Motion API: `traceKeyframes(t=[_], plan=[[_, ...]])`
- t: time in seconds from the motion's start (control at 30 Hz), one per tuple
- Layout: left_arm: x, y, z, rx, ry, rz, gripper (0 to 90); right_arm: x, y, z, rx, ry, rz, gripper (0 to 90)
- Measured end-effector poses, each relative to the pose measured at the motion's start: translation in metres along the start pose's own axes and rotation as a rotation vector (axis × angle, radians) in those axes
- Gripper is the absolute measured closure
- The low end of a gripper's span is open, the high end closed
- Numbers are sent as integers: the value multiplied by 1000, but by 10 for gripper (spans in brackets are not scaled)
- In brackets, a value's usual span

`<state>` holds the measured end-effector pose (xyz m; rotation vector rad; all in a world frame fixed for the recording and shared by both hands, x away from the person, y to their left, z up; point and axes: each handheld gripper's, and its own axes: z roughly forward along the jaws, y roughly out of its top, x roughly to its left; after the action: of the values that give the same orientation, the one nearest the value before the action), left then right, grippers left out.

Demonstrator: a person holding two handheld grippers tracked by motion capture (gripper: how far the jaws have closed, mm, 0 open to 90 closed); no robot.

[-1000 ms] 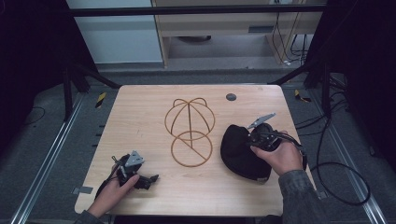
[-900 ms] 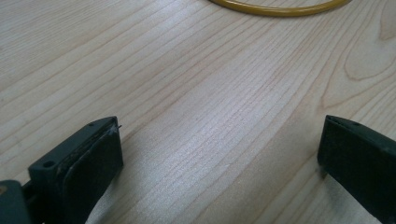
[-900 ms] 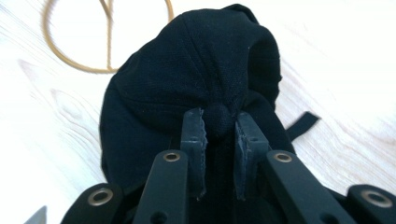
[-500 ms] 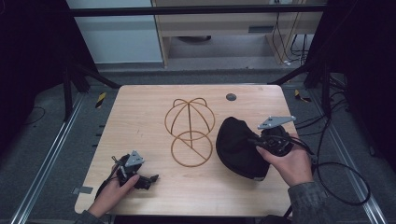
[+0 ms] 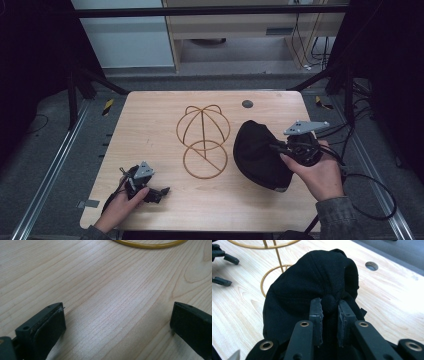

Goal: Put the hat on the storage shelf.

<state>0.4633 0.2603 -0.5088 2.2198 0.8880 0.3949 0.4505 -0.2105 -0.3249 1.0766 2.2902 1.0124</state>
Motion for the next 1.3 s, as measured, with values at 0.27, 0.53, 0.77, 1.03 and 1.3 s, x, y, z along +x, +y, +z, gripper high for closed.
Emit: traceKeyframes(t=[0.27,0.53,0.77,1.03,1.3], plan=[[0,0,0,0,0,0,0,-1,8,-20,-43,0,10,772],[0,0,0,0,0,0,0,-1,23,-36,-68,-9,8,772],[0,0,0,-4,1,-1,0,-2,40,-47,-86,-19,-5,772],[0,0,0,-3,1,-1,0,1,58,-60,-100,-9,-23,772],[0,0,0,-3,1,-1,0,7,80,-62,-71,-8,-59,771]])
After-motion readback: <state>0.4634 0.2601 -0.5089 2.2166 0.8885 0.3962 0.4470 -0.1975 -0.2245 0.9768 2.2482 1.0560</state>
